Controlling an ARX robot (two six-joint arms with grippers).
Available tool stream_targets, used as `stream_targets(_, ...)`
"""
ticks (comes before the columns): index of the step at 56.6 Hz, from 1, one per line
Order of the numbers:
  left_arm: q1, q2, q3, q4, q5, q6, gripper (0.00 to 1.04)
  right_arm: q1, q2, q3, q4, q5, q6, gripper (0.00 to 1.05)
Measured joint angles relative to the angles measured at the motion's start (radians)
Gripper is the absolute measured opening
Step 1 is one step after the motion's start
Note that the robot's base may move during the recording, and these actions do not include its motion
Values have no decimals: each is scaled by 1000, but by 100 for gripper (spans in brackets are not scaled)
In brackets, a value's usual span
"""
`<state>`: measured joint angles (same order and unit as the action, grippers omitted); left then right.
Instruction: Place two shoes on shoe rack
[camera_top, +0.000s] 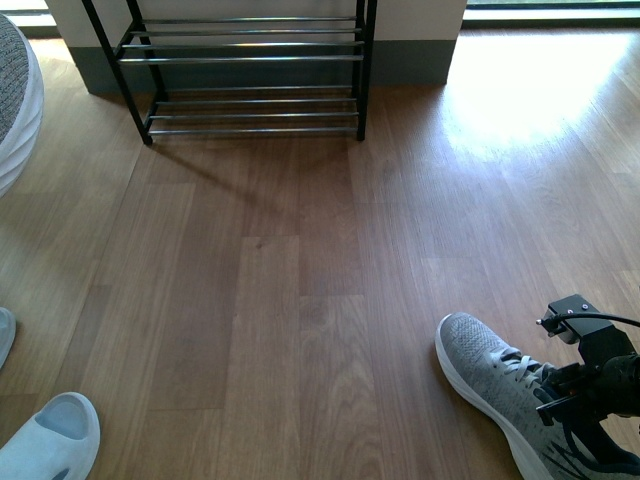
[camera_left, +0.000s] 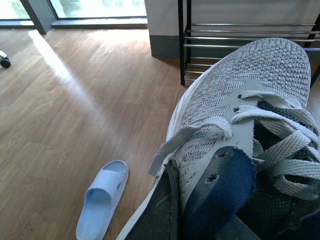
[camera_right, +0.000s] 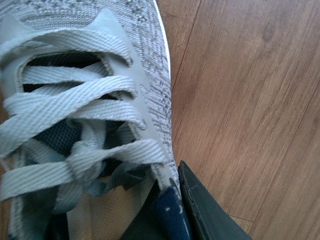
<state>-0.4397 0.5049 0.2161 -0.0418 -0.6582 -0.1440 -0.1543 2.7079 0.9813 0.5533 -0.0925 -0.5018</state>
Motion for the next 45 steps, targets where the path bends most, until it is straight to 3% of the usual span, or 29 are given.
stream_targets(13, 0, 0, 0, 0, 0, 0, 2, 21, -223, -186, 38, -32, 53, 1)
stream_targets(20, 0, 0, 0, 0, 0, 0, 2, 32, -525, -343, 31, -104, 75, 1)
stream_targets(45, 0, 0, 0, 0, 0, 0, 2, 90, -1570, -606, -365, -267, 150, 1)
